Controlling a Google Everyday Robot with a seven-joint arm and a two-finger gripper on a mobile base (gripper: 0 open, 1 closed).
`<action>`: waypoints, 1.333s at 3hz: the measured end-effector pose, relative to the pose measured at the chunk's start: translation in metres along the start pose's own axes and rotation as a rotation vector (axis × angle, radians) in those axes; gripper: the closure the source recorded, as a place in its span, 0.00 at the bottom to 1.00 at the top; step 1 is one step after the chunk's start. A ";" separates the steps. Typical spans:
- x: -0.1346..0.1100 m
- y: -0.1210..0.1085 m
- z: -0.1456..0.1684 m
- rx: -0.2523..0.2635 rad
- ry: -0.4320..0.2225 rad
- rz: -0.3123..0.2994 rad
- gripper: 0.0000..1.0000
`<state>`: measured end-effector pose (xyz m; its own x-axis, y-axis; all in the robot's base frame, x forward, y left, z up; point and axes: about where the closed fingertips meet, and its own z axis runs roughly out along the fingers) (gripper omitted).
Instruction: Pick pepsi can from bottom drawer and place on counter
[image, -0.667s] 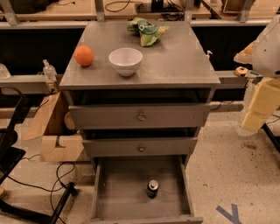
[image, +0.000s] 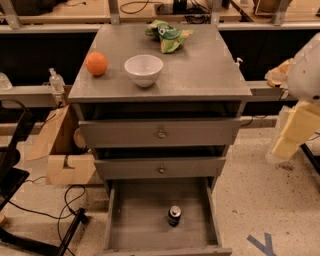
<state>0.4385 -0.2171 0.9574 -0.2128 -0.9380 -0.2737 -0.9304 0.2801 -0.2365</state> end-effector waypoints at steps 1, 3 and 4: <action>0.032 0.037 0.093 -0.084 -0.229 0.035 0.00; 0.034 0.031 0.223 0.009 -0.823 0.141 0.00; 0.030 0.030 0.221 0.017 -0.829 0.138 0.00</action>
Offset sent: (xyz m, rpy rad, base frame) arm 0.0272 0.0016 -0.2214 0.8373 -0.3606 0.1944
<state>0.4702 -0.1912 0.7363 -0.0304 -0.4428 -0.8961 -0.9062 0.3906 -0.1623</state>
